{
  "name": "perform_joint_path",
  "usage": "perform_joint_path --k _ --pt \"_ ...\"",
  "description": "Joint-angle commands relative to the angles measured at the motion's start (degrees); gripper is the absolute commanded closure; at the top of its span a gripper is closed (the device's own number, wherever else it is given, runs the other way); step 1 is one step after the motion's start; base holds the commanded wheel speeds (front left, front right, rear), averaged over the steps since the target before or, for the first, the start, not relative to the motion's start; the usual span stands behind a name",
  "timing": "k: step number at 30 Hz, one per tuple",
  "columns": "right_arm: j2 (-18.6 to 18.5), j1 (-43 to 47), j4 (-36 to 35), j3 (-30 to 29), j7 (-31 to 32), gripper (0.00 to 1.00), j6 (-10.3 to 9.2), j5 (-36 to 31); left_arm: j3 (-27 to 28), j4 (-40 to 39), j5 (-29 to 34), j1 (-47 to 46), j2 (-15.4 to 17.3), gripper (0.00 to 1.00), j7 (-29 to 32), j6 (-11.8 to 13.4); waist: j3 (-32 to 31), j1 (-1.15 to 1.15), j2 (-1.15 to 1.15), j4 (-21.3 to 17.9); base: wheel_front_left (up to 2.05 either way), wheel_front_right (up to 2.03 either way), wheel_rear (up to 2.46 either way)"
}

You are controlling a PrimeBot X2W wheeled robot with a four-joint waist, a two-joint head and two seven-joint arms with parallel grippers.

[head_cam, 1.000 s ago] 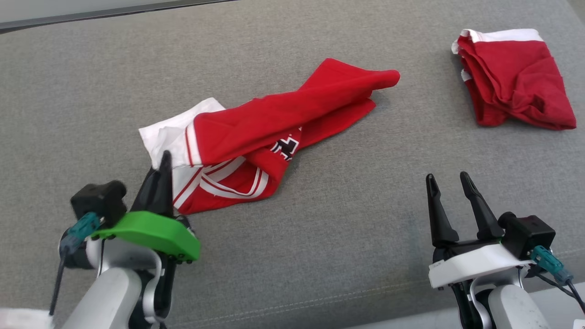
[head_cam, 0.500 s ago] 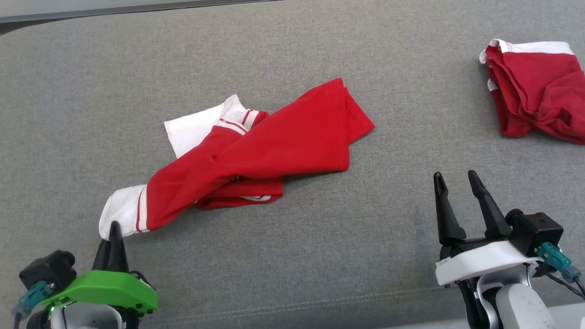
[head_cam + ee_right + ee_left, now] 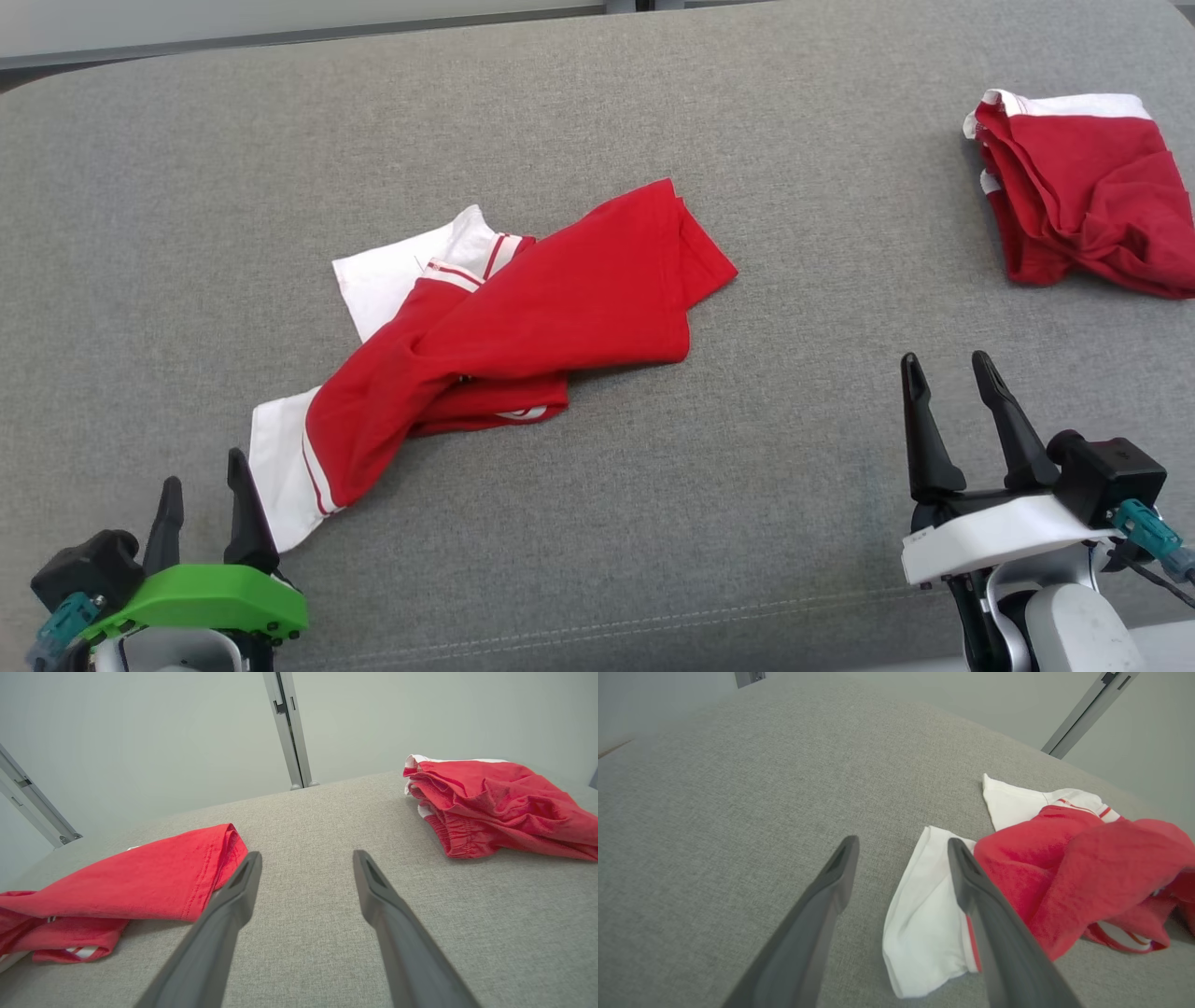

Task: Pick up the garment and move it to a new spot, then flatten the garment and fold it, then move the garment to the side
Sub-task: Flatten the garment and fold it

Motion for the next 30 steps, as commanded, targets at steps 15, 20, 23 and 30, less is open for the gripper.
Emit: perform_joint_path --k 15,20,23,30 --pt "-0.1 1.63 -2.24 0.69 1.05 0.0 -0.07 -3.08 2.13 -10.26 14.7 -1.66 1.02 0.0 -1.56 -1.21 -4.6 0.0 0.0 0.98 0.0 0.0 0.0" --pt "-0.1 2.58 -2.68 2.05 1.54 0.0 -0.07 -3.66 1.89 -11.85 16.89 0.36 1.69 0.0 -1.57 -1.66 -6.74 0.0 0.0 0.95 0.0 0.0 0.0" --pt "-0.1 3.63 -2.83 2.44 1.81 0.0 -0.07 -3.71 1.67 -12.14 17.28 1.95 1.98 0.0 -1.58 -1.77 -7.91 0.0 0.0 0.86 0.0 0.0 0.0" --pt "-0.1 5.69 -3.2 2.25 2.04 0.0 -0.07 -3.77 -0.97 -11.72 18.35 4.74 3.94 0.0 0.37 -3.52 -10.19 0.0 0.0 0.61 0.0 0.0 0.0"
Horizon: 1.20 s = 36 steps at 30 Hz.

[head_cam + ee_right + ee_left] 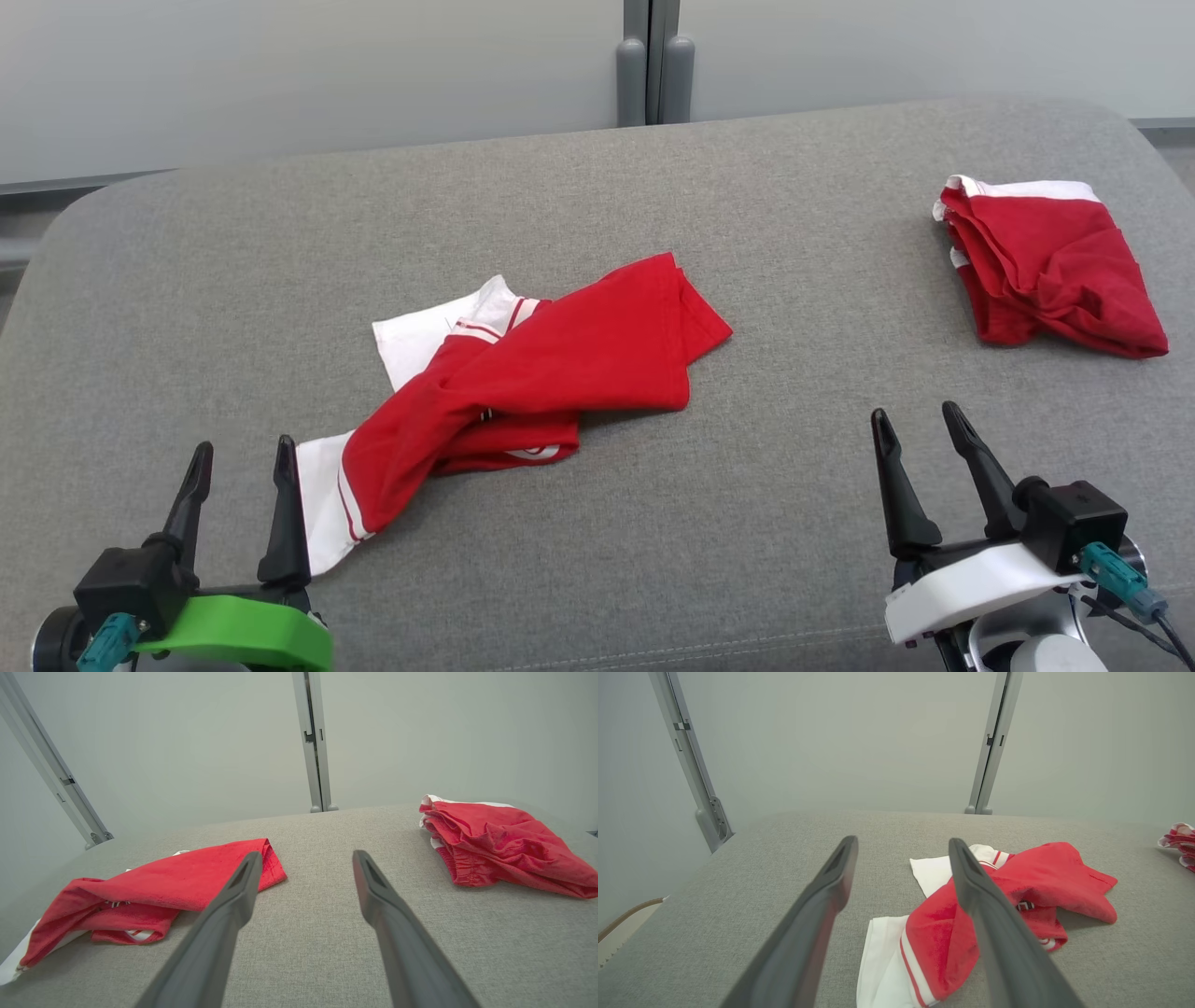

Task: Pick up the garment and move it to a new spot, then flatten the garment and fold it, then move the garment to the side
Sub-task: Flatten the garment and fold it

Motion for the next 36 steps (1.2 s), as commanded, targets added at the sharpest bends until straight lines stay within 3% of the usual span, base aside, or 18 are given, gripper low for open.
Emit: perform_joint_path --k 1,15,19,30,36 --pt "-0.08 1.08 -0.42 -0.27 0.12 0.0 -0.07 -0.35 -0.39 -0.04 0.54 0.96 0.42 0.0 0.48 -0.34 -0.86 0.0 0.0 -0.01 0.0 0.0 0.0" --pt "-0.11 0.71 -1.71 0.06 1.5 0.0 -0.07 -1.29 -1.18 -1.22 0.55 0.07 0.99 0.0 1.85 0.5 -0.62 0.0 0.0 1.02 0.0 0.0 0.0" --pt "-1.7 -0.32 -1.3 1.71 2.93 0.0 -0.07 -2.19 -1.54 -1.19 0.61 -0.78 0.67 0.0 2.08 0.45 -0.32 0.0 0.0 1.91 0.0 0.0 0.0" --pt "-17.79 -13.85 8.03 22.53 10.2 0.0 -0.08 -1.92 -4.24 0.25 0.95 -4.8 -2.04 0.0 1.61 -1.04 2.31 0.0 0.0 9.34 0.0 0.0 0.0" --pt "-23.93 -22.23 14.61 31.95 11.54 0.0 -0.08 0.1 -6.88 2.16 1.4 -7.95 -4.99 0.0 0.5 -2.55 5.03 0.0 0.0 14.53 0.0 0.0 0.0"
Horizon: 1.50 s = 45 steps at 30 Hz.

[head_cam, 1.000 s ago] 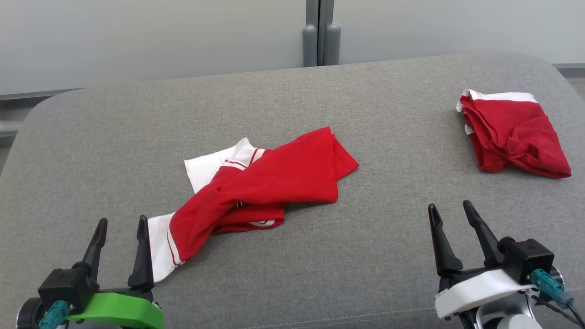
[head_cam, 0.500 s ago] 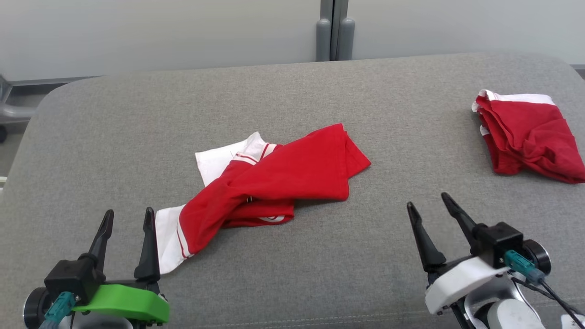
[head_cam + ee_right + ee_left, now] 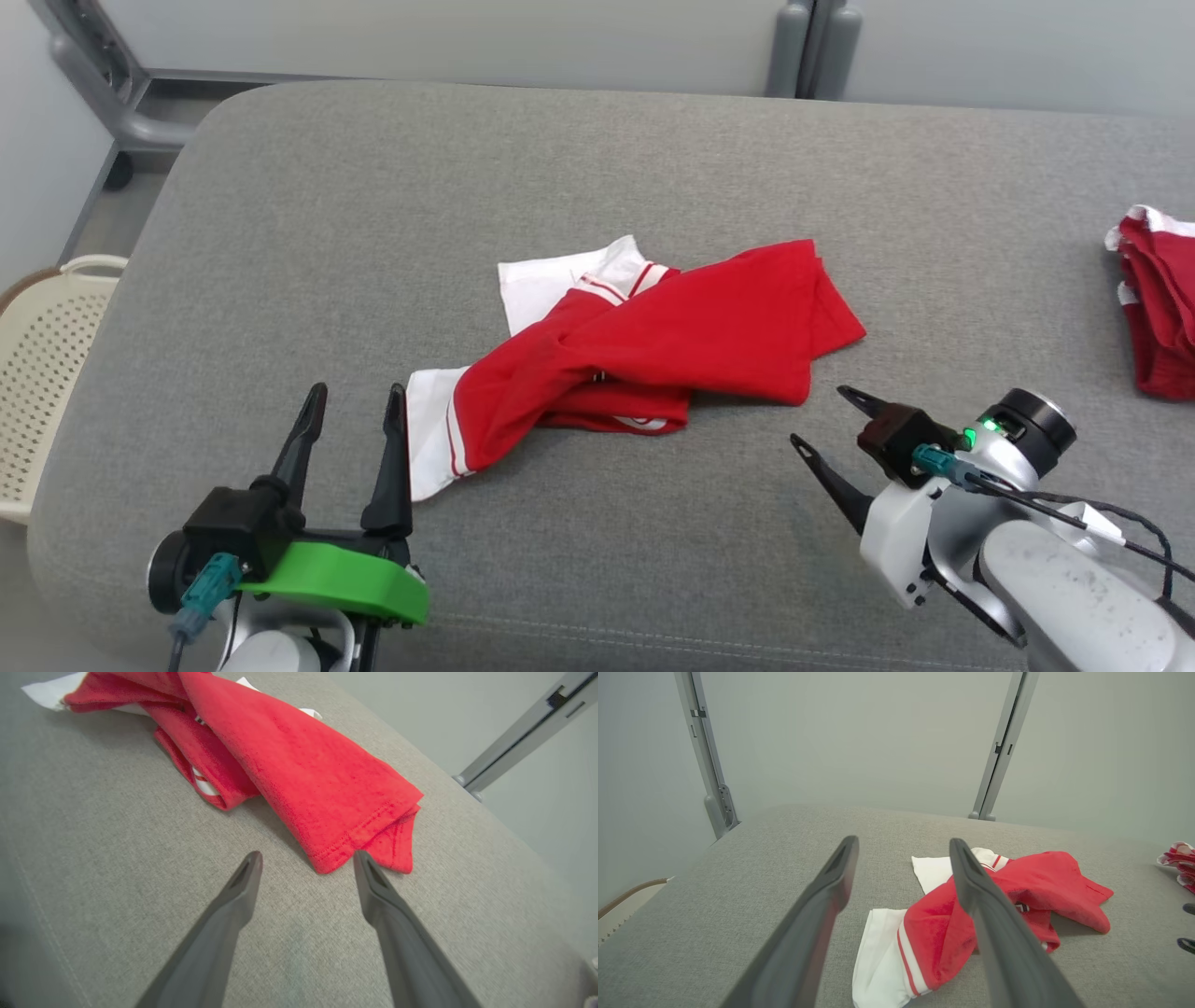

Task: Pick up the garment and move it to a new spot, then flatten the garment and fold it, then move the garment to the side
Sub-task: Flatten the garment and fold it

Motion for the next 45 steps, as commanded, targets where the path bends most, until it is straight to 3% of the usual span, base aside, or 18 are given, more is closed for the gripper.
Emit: perform_joint_path --k 1,7,15,16,17,18,19,28,36,39,45 --pt "-0.92 -1.22 0.91 0.68 0.12 0.0 -0.11 0.87 -0.29 0.46 0.31 -1.29 -0.39 0.0 -0.24 -0.4 2.84 0.0 0.0 3.88 0.0 0.0 0.0" --pt "-5.47 -8.49 7.19 7.24 1.36 0.0 -0.11 2.7 -1.91 3.53 0.77 -4.48 -3.33 0.0 -1.42 -2.12 5.98 0.0 0.0 7.21 0.0 0.0 0.0" --pt "-7.65 -16.04 13.37 15.7 0.82 0.0 -0.11 4.43 -1.93 6.52 1.93 -7.49 -6.02 0.0 -2.27 -3.96 8.97 0.0 0.0 9.39 0.0 0.0 0.0" --pt "-7.61 -16.61 14.08 16.42 0.51 0.1 -0.11 4.6 -1.82 6.8 2.14 -7.67 -6.28 0.0 -2.31 -4.12 9.12 0.0 0.0 9.5 0.0 0.0 0.0" --pt "-7.59 -17.08 14.64 17.18 0.23 0.52 -0.11 5.02 -1.71 7.0 2.27 -7.83 -6.54 0.0 -2.36 -4.27 9.34 0.0 0.0 9.58 0.0 0.0 0.0" --pt "-7.56 -17.33 15.12 17.91 -0.14 0.79 -0.1 5.63 -1.74 7.29 2.6 -8.03 -6.68 0.0 -2.4 -4.41 9.45 0.0 0.0 9.63 0.0 0.0 0.0" --pt "-7.49 -17.55 15.5 18.4 -0.31 1.0 -0.1 6.74 -1.66 7.47 2.78 -8.17 -6.82 0.0 -2.44 -4.53 9.55 0.0 0.0 9.64 0.0 0.0 0.0" --pt "-9.56 -20.42 10.23 22.36 0.43 1.0 -0.05 15.04 0.2 8.26 3.94 -7.8 -7.96 0.0 -2.41 -5.45 9.74 0.0 0.0 7.83 0.0 0.0 0.0" --pt "-18.36 -22.64 -10.26 25.85 11.81 1.0 -0.07 28.69 2.31 8.24 5.28 -6.71 -7.83 0.0 -2.42 -6.2 9.31 0.0 0.0 4.56 0.0 0.0 0.0" --pt "-22.11 -22.41 -17.47 24.66 15.92 1.0 -0.07 34.89 2.81 8.24 5.71 -6.77 -7.85 0.0 -2.42 -6.28 9.41 0.0 0.0 4.05 0.0 0.0 0.0" --pt "-26.09 -19.99 -26.77 20.28 21.59 1.0 -0.05 51.23 2.93 8.21 6.4 -6.74 -8.11 0.0 -2.42 -6.58 9.69 0.0 0.0 4.14 0.0 0.0 0.0"
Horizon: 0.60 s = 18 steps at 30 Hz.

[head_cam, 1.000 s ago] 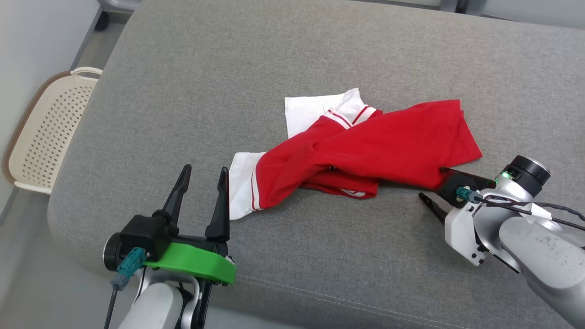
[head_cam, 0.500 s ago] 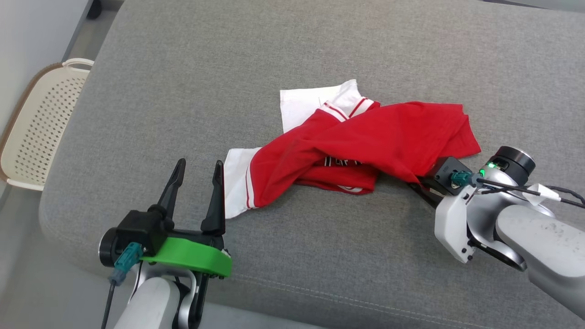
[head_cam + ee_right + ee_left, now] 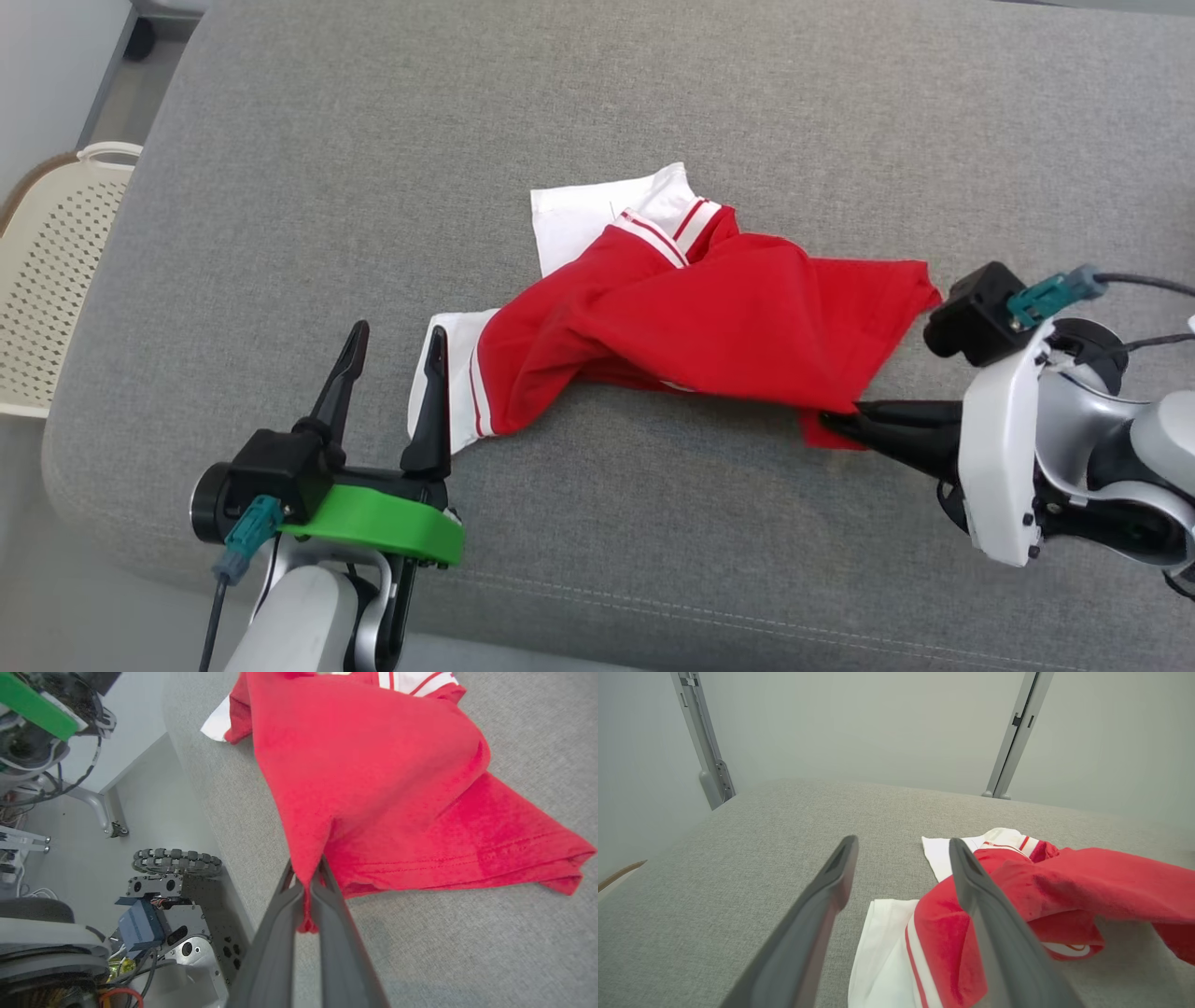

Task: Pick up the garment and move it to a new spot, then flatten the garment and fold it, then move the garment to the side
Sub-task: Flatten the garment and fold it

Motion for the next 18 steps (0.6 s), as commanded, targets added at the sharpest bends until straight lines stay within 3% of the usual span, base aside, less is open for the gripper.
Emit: perform_joint_path --k 1,4,10,13,18 --pt "-0.65 0.59 -0.94 -1.17 0.96 1.0 0.0 3.29 0.25 0.16 0.48 0.3 -0.13 0.0 -0.21 -0.51 0.21 0.0 0.0 0.24 0.0 0.0 0.0" --pt "-0.74 0.06 -1.74 -3.65 1.81 1.0 0.01 10.1 0.26 0.47 0.72 -0.11 -0.24 0.0 -0.21 -0.74 0.55 0.0 0.0 0.59 0.0 0.0 0.0" --pt "0.7 -2.91 8.13 -7.61 1.1 1.0 0.01 16.63 -0.54 1.2 1.03 -1.95 -0.94 0.0 -0.22 -1.56 1.84 0.0 0.0 2.14 0.0 0.0 0.0" --pt "2.58 -5.62 14.18 -7.54 -0.64 1.0 0.02 16.22 -1.4 2.09 1.26 -3.01 -1.87 0.0 -0.22 -2.43 2.91 0.0 0.0 3.76 0.0 0.0 0.0" --pt "1.41 -9.72 17.78 -1.5 -3.6 1.0 0.01 7.0 -2.39 2.66 1.64 -4.5 -3.11 0.0 -0.22 -3.31 4.22 0.0 0.0 5.5 0.0 0.0 0.0"
